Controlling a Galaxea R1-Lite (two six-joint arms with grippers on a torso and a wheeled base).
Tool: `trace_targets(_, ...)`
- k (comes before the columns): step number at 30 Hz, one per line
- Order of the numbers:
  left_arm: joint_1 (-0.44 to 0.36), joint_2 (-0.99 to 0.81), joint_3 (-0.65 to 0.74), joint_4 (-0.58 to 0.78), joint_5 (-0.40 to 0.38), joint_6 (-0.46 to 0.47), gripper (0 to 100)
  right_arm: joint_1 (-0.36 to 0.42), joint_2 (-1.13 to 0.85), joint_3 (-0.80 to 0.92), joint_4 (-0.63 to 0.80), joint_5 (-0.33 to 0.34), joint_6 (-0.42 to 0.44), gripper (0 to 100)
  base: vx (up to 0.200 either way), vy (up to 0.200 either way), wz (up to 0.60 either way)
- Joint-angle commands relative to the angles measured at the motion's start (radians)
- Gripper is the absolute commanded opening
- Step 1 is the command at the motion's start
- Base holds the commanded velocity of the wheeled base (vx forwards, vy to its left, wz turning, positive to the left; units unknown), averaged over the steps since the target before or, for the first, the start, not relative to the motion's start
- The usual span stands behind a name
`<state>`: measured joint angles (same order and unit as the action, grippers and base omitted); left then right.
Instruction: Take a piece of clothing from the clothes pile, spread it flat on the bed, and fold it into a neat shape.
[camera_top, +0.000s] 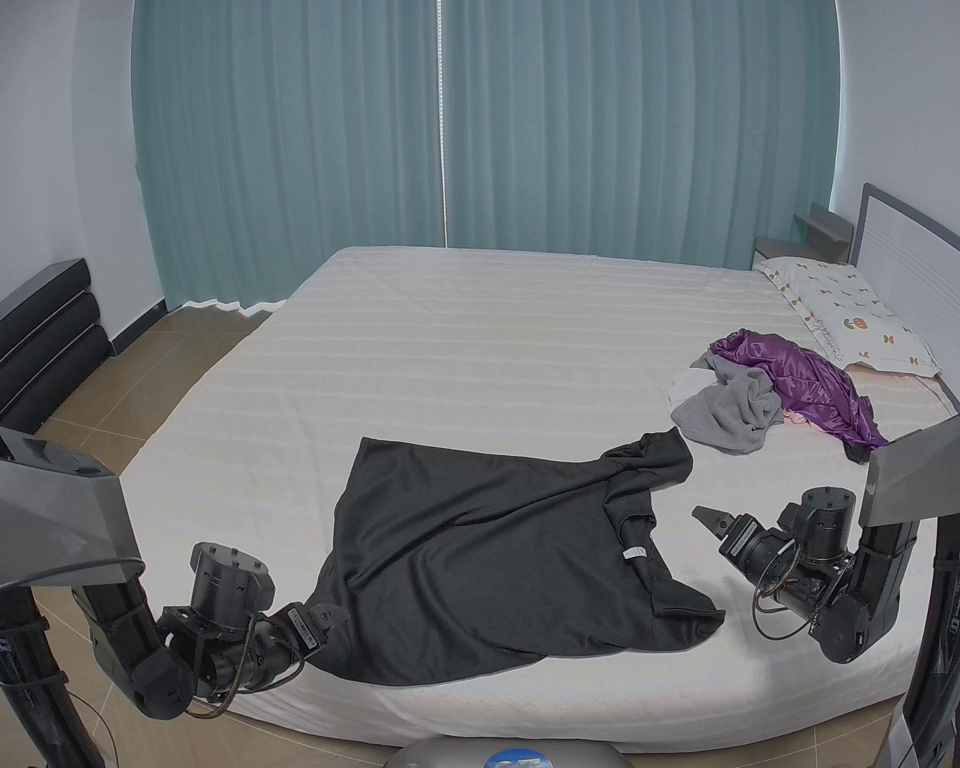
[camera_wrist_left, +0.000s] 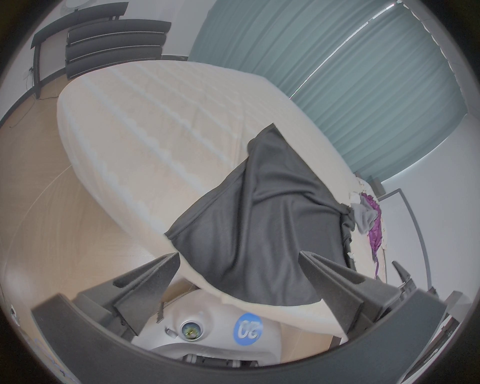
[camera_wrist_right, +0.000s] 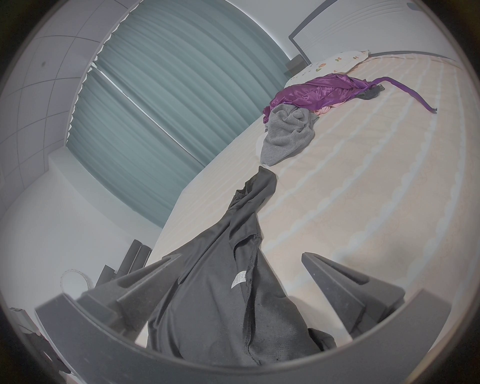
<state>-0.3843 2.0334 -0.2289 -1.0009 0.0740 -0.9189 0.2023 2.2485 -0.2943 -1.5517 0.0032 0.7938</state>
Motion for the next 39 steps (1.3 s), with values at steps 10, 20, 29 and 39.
trace_targets(10, 0.011, 0.292, 0.118, -0.334, 0.109, 0.103, 100, 0.006, 0.005, 0.007, -0.001, 0.001, 0.012, 100, 0.0, 0.0, 0.0)
trace_targets(20, 0.033, 0.334, 0.077, -0.361, 0.11, 0.107, 100, 0.006, 0.01, 0.007, -0.001, 0.001, 0.012, 100, 0.0, 0.0, 0.0)
trace_targets(29, 0.079, 0.347, 0.017, -0.361, 0.109, 0.134, 0, 0.008, 0.011, 0.01, 0.001, 0.001, 0.008, 100, 0.0, 0.0, 0.0)
trace_targets(39, 0.142, 0.272, 0.045, -0.361, 0.112, 0.137, 0, 0.009, 0.046, 0.076, -0.002, 0.031, -0.125, 100, 0.0, 0.0, 0.0)
